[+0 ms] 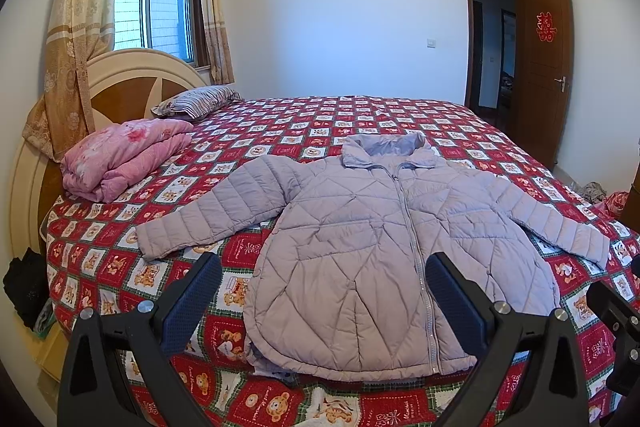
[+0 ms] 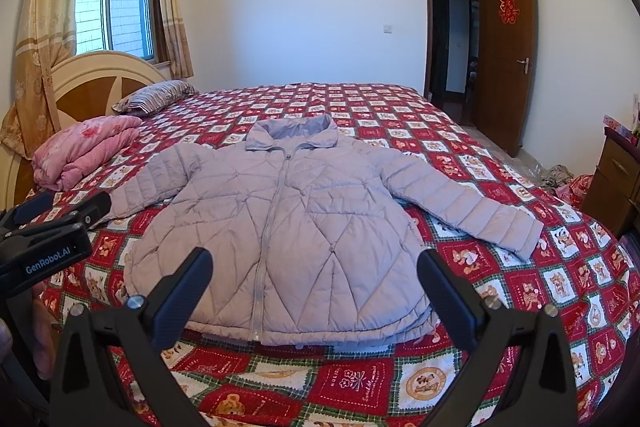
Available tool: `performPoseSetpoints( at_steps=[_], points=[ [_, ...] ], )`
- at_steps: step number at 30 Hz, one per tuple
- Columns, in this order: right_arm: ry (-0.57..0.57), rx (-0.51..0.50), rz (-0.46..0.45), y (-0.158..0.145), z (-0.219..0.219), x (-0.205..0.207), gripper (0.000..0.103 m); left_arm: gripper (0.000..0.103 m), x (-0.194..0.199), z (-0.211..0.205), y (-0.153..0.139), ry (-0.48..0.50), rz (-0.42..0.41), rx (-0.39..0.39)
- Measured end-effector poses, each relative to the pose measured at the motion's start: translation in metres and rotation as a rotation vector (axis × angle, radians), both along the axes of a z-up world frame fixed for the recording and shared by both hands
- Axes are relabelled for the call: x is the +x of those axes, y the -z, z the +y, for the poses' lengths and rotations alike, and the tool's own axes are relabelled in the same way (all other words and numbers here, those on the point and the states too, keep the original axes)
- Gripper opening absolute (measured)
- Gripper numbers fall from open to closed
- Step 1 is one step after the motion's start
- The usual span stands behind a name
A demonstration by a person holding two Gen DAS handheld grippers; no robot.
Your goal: Fold large clothes
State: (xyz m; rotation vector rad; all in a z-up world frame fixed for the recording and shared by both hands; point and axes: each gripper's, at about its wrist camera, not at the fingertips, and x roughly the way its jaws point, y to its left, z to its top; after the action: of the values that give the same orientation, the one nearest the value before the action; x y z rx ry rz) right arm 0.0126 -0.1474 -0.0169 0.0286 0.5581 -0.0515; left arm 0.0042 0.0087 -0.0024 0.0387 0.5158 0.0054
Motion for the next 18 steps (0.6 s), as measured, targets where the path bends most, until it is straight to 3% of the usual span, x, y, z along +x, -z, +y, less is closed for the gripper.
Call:
performPoseSetpoints(
  at_steps=[18],
  points=[
    [-0.004,0.006,0.007,0.0033,0.0024,0.0000,0.103,0.102,0.0012,0.0011,0.0010,-0.003,0.000,-0.001]
  ],
)
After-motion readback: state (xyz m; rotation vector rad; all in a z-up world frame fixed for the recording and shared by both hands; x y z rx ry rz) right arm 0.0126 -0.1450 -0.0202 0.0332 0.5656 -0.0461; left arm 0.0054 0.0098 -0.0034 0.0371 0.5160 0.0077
